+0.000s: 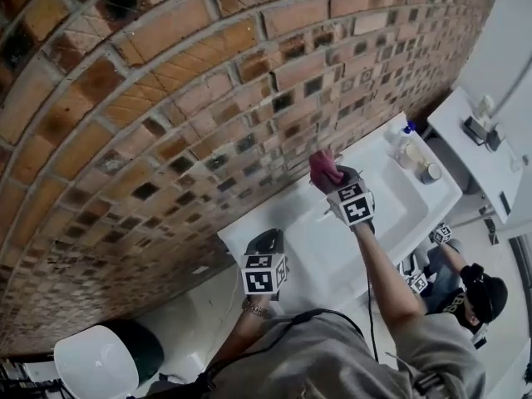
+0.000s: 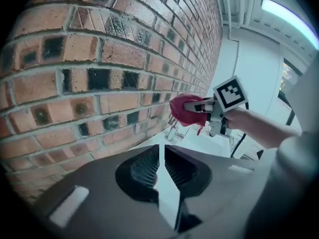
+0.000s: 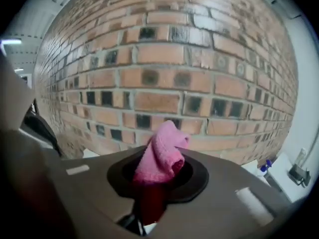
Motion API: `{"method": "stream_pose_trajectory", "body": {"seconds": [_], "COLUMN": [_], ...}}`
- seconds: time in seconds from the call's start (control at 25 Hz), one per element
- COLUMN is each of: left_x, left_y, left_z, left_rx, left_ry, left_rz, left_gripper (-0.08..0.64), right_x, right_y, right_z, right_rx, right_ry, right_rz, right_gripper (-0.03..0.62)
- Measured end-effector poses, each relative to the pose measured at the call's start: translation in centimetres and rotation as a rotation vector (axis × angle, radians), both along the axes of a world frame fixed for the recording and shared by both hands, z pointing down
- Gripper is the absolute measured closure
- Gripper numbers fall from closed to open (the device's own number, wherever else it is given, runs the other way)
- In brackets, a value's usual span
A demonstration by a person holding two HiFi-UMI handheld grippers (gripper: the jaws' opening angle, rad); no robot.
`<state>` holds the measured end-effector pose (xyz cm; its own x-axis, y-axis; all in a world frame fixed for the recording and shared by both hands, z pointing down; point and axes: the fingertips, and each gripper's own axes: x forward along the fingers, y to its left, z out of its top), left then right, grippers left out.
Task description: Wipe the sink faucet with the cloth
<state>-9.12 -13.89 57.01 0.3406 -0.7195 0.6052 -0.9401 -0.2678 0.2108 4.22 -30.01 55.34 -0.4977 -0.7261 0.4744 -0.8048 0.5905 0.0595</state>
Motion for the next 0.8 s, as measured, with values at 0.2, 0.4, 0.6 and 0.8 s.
{"method": "stream_pose_trajectory", "body": {"seconds": [0.2, 0.4, 0.6, 0.8], "left_x": [0.6, 0.3, 1.0, 0.9], "left_y": [0.0, -0.2, -0.3, -0.4], "left_z": [-0.2, 0.4, 0.6, 0.6], "left_rx": [0.000, -0.016, -0.023, -0.022], "left_ry": [0.015, 0.018, 0.010, 0.002], "left_rz": [0.013, 0.005, 0.028, 0.033], "left_gripper": [0.506, 0.506, 0.506, 0.506], "right_x": [4.2, 8.2, 10.5, 10.5], "right_y": [-2.4, -6.0, -8.4, -7.4], "right_z": [1.6, 4.1, 8.9, 14.5], "right_rx": [-0.026, -0.043, -0.153, -0.275], "right_ry": [0.034, 0.035, 0.122, 0.217], "right_rz": [0.079, 0.212, 0.306, 0.323], "right_gripper": [0.528, 0.535, 0.538, 0.541]}}
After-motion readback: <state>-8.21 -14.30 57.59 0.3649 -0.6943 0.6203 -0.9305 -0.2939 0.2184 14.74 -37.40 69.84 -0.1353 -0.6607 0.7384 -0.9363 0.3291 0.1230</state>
